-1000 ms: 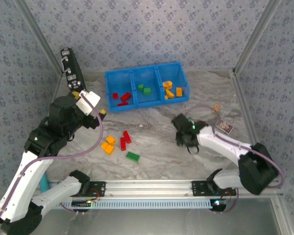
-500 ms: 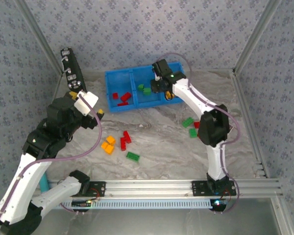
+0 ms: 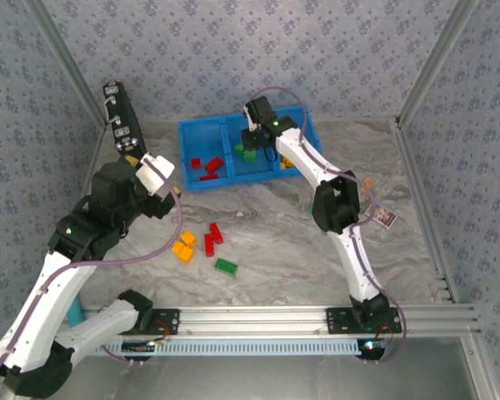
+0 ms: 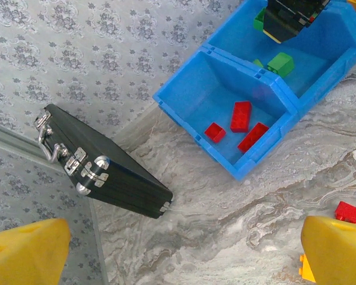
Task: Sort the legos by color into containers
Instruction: Place the lego in the container.
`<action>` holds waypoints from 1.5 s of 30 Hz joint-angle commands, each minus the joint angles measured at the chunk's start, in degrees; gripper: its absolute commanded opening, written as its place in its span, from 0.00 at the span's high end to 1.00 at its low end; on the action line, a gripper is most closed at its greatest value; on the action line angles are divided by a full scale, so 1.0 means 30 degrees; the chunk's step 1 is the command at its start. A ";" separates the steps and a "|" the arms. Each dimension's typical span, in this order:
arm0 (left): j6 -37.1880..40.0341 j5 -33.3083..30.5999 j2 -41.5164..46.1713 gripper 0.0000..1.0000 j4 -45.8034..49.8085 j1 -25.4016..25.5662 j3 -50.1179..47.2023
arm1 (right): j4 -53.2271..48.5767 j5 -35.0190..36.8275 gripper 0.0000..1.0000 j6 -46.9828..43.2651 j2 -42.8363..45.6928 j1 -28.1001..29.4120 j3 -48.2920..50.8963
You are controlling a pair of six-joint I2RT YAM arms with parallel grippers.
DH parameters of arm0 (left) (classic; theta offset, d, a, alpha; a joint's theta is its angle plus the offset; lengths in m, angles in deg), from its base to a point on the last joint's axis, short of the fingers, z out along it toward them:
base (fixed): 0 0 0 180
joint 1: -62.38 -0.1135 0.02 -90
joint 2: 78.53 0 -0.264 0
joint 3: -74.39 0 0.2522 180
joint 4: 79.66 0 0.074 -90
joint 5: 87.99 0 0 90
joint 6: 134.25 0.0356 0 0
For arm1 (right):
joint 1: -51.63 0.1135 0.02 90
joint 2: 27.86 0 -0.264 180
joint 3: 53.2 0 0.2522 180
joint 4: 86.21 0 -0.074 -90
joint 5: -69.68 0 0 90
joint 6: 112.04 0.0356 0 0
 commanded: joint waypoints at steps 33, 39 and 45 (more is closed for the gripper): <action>0.0330 -0.0233 -0.0585 0.00 -0.0459 -0.0200 0.0456 | -0.0219 -0.2919 0.47 -0.1513 0.1552 -0.0055 0.1403; 0.0313 -0.0123 -0.0054 0.00 -0.0648 -0.0200 0.0108 | 0.1446 -0.3838 0.42 -0.4406 0.6119 0.0645 0.6942; 0.0286 -0.0060 0.0194 0.00 -0.0823 -0.0173 0.0010 | 0.2726 -0.4647 0.38 -0.6218 1.0575 0.2242 1.2983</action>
